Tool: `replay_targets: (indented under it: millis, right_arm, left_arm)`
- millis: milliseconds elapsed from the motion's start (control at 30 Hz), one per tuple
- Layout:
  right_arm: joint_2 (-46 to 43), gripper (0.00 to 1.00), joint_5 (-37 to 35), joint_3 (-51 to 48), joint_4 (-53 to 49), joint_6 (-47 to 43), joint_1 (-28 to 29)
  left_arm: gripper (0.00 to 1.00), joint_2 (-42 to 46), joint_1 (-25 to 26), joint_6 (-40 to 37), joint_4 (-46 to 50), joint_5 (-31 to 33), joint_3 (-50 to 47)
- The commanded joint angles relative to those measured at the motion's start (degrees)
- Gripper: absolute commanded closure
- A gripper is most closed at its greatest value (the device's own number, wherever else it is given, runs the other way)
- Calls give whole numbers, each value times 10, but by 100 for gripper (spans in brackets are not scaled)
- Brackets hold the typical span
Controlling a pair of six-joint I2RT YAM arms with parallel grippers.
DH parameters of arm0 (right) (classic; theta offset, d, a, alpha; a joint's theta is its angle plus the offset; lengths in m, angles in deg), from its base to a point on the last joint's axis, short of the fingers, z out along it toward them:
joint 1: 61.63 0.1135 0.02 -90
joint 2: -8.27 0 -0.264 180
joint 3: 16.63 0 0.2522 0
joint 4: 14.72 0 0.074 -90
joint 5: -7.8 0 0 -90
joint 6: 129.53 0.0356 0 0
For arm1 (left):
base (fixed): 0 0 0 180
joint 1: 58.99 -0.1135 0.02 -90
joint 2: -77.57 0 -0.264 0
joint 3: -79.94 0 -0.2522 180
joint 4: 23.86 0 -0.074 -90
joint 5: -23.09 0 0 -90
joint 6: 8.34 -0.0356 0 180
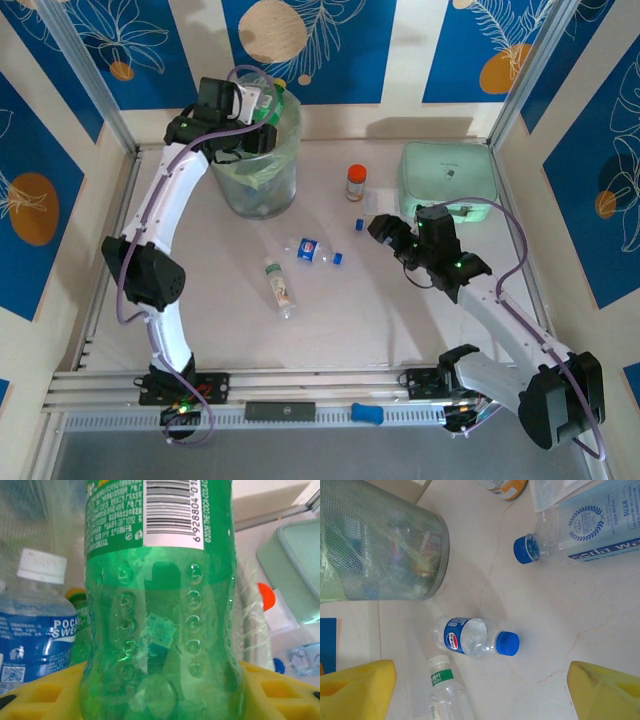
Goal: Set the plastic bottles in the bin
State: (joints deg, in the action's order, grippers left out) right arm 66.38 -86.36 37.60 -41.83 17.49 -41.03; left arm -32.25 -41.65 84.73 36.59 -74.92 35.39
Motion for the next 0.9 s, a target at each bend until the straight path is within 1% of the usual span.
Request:
replay_targets:
  millis: [0,67,133,167,233,300,367,467,600,667,767,867]
  right_arm:
    - [-13,11,-12,-8,-13,-5,-2]
    - [-14,11,-16,-8,-17,-8,-3]
    - [-14,11,-17,-6,-21,-11,-3]
    - [-14,11,-17,-5,-22,-11,-4]
    - [-14,11,-19,-5,-23,-13,-4]
    - [-14,11,-21,-4,-23,-15,-5]
    - [-12,11,-24,-3,-23,-17,-6]
    - [-6,11,-34,3,-30,-29,-9]
    - [16,11,-46,24,-36,-85,-15]
    - [35,10,-44,42,-44,-118,-19]
    - [68,10,-41,72,-56,-171,-21]
    - [102,9,-49,94,-54,-226,-22]
  left_arm:
    - [46,0,-3,0,23,-3,28]
    - [37,1,-3,0,24,1,30]
    - [30,7,-3,1,24,1,29]
    - [25,11,-3,2,24,1,29]
    - [10,22,-3,4,20,3,27]
    - [0,37,-3,3,14,3,22]
    - [1,60,-3,1,-2,0,6]
    - [1,118,-2,14,-72,-15,-66]
    - [1,210,-3,50,-190,-38,-201]
    - [1,246,-3,66,-242,-58,-262]
    - [1,297,-2,110,-312,-78,-357]
    - [1,352,-1,175,-429,-94,-485]
